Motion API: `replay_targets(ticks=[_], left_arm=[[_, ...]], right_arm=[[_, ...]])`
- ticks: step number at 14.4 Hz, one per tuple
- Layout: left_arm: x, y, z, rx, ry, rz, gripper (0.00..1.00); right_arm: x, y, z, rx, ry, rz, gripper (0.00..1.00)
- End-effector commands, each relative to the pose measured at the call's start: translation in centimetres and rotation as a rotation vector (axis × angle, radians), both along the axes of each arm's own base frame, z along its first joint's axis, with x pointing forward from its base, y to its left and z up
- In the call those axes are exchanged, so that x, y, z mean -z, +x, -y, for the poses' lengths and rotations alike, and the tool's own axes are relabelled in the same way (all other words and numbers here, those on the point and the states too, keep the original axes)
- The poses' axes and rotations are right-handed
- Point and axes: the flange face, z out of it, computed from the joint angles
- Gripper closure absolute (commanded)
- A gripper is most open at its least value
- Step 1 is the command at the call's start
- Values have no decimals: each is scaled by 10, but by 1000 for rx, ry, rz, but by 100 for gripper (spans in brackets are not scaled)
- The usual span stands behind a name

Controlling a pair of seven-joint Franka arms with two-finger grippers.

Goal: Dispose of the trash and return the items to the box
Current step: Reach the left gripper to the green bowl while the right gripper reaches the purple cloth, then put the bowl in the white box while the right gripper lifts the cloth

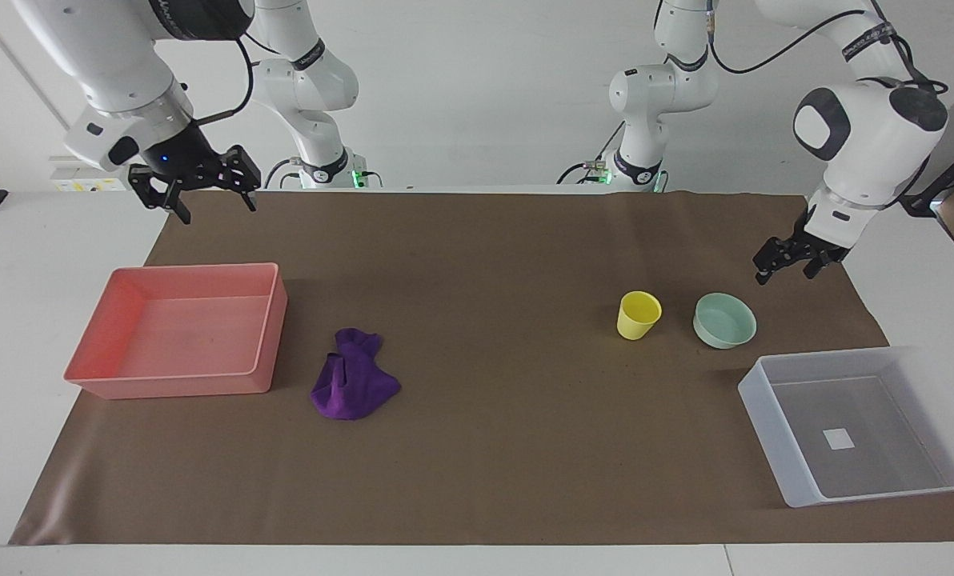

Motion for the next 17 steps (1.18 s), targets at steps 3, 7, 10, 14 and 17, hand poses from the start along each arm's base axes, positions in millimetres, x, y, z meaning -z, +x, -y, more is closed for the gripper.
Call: replay_targets(ticks=[3, 7, 10, 14, 17], left_arm=[[79, -5, -1, -31, 14, 69, 0], [94, -4, -2, -29, 14, 43, 96], [94, -3, -2, -29, 14, 34, 100], [71, 5, -2, -30, 13, -16, 100], [-12, 14, 3, -27, 11, -99, 100]], right_arm=[[107, 52, -46, -13, 19, 28, 0], [193, 77, -77, -36, 27, 74, 1], [252, 80, -85, -36, 32, 114, 2], [285, 72, -94, -43, 31, 104, 20], [290, 67, -94, -42, 28, 88, 76]])
